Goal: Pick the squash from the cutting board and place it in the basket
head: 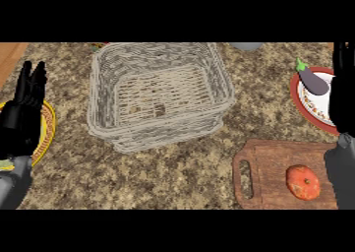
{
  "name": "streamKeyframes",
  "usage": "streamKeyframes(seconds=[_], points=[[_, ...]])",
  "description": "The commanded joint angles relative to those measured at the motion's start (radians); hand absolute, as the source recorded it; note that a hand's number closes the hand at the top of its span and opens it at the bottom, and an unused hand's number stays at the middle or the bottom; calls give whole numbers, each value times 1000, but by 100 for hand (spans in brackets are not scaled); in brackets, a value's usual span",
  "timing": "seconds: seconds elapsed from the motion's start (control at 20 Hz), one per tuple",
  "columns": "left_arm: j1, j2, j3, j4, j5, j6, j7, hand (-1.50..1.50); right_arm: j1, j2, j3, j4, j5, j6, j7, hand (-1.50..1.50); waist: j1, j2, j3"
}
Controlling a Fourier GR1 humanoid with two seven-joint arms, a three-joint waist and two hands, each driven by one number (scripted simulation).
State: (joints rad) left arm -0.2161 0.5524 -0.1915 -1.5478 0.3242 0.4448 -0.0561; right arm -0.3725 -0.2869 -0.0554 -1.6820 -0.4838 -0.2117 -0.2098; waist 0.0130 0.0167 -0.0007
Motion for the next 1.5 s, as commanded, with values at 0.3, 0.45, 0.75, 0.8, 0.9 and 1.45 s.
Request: streamKeyframes(seconds=[0.3, 0.45, 0.75, 0.8, 0.9, 1.45], points=[[257, -82, -159, 196, 80, -129, 184, 0, 157, -187, 129, 64, 163, 202, 26, 150, -5, 2, -3], [254, -53, -146, 195, 110, -186, 228, 0, 191, -30, 263, 69, 289, 66, -20, 150, -3, -14, -1], [285, -77, -148, 205, 93, -171, 203, 0, 190, -61, 343, 54, 597, -220, 258, -150, -16, -22, -4], [294, -90, -159, 220, 90, -172, 190, 0, 216, -120, 340, 70, 664, -236, 281, -150, -29, -23, -7], [317, -73, -146, 209, 95, -167, 195, 0, 230, -253, 306, 78, 758, -226, 368, -150, -41, -29, -11], [364, -78, -136, 162, 101, -149, 210, 0, 188, -739, 186, -322, 699, 261, 931, -150, -70, -41, -8]])
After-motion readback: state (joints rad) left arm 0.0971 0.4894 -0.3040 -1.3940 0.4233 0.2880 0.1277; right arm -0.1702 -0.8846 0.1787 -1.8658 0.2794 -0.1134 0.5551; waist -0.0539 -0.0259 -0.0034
